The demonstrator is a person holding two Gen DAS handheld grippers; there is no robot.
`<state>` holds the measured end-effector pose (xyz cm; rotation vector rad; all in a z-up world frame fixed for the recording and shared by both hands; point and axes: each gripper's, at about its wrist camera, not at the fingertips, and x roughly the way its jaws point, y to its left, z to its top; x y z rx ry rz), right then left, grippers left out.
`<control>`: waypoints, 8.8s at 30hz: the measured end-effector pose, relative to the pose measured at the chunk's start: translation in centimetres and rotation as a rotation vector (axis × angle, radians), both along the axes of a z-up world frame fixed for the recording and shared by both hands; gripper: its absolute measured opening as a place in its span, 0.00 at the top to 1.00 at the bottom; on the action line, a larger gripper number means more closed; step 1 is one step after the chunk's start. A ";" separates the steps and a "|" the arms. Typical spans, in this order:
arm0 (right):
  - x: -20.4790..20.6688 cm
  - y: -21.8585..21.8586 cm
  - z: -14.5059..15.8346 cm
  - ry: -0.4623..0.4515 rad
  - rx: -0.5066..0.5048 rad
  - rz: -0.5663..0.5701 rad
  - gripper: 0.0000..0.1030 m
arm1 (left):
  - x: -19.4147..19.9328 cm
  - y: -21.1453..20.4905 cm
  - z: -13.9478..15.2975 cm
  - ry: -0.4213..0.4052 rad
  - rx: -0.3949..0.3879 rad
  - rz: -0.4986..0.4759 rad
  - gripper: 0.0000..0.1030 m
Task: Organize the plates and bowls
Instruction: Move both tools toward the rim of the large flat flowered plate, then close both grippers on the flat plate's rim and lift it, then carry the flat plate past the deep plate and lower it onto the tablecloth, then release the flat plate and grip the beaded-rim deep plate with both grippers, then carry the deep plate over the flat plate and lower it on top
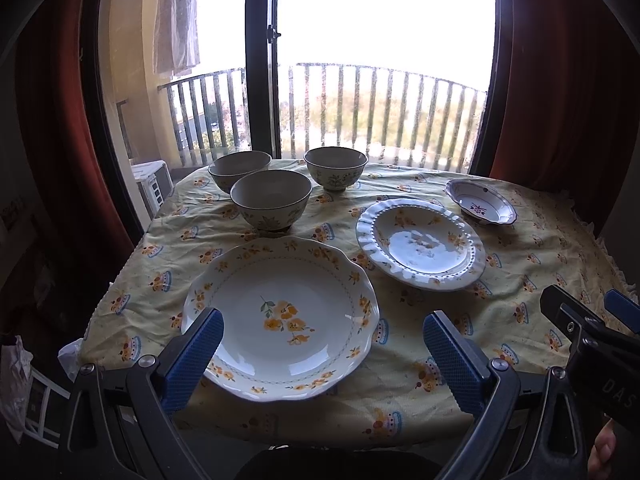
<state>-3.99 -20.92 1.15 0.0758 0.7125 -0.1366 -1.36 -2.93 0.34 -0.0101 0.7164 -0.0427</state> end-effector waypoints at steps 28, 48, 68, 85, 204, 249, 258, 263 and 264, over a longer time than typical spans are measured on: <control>1.9 1.2 -0.5 0.047 0.001 0.003 0.00 | 2.6 1.9 -0.7 0.060 -0.020 -0.010 0.03; 11.3 10.0 -3.7 0.209 0.002 0.039 0.06 | 12.2 9.7 -4.0 0.215 -0.002 -0.017 0.10; 16.4 15.2 -11.9 0.466 0.066 -0.028 0.19 | 16.7 13.0 -11.1 0.457 -0.012 -0.147 0.29; 16.3 14.8 -13.0 0.492 0.076 -0.082 0.29 | 16.8 11.8 -10.9 0.441 -0.008 -0.190 0.34; 12.8 -13.2 -6.3 0.418 0.136 -0.157 0.24 | 13.5 -13.6 -5.7 0.396 0.035 -0.187 0.09; 27.5 -6.5 -11.5 0.459 0.148 -0.060 0.35 | 25.9 -9.1 -11.3 0.535 0.025 -0.109 0.33; 26.4 -4.5 -11.3 0.474 0.148 -0.013 0.35 | 24.8 -6.7 -11.3 0.551 0.065 -0.089 0.33; 24.8 -2.2 -11.4 0.495 0.139 0.031 0.35 | 23.3 -4.9 -11.2 0.552 0.079 -0.078 0.33; 24.4 -1.8 -11.4 0.498 0.136 0.036 0.35 | 23.0 -4.7 -11.2 0.552 0.082 -0.080 0.33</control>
